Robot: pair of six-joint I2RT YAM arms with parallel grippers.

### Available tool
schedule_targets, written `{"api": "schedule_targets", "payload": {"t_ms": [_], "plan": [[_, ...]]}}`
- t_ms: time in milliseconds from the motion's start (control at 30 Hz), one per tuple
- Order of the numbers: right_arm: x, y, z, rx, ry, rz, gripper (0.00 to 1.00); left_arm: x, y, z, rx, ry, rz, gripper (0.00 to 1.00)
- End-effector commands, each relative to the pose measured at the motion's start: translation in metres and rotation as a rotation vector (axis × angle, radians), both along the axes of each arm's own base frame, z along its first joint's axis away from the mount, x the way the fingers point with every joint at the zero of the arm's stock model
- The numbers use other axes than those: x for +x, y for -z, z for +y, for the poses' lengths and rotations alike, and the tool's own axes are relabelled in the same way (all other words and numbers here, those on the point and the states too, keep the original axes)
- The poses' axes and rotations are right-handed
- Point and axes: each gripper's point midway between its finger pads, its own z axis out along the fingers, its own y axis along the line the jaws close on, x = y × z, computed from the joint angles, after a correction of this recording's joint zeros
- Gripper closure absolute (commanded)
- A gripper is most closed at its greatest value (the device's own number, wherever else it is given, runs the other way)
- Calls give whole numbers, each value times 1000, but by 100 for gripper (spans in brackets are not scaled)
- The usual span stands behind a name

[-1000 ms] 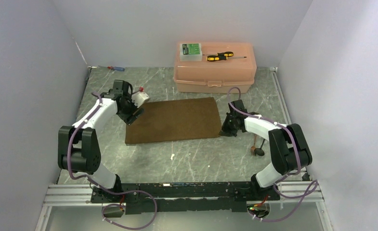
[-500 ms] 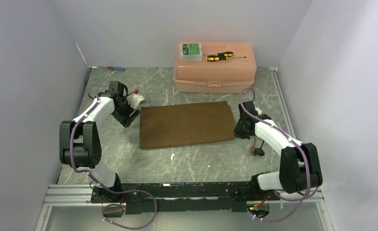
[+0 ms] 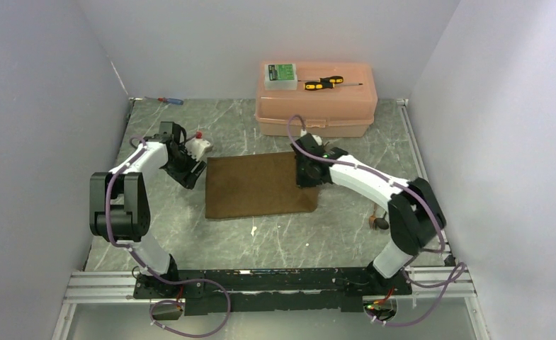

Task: Fold the napkin into a case and place the utensils inside
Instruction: Fold the rectangle-folded napkin at the center of the board.

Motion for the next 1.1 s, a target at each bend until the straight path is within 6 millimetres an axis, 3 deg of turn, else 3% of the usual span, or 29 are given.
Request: {"api": "schedule_targets", "payload": {"t_ms": [0,267,467,767,1067], "plan": [[23,-21,52,43,-111,-48,100,11,-8,4,-66,-52,-28,32],[30,-12,156,83,-350,8,100,12,-11,20,-77,-118,-37,32],[22,-1,219,110,-486,55,100,9,-10,26,-88,-148,-42,33],[25,-6,271,257,-582,77,100,3,-8,24,-123,-155,-33,34],[0,-15,301,410,-744,104,100,0,-4,26,-126,-169,-25,34]]}}
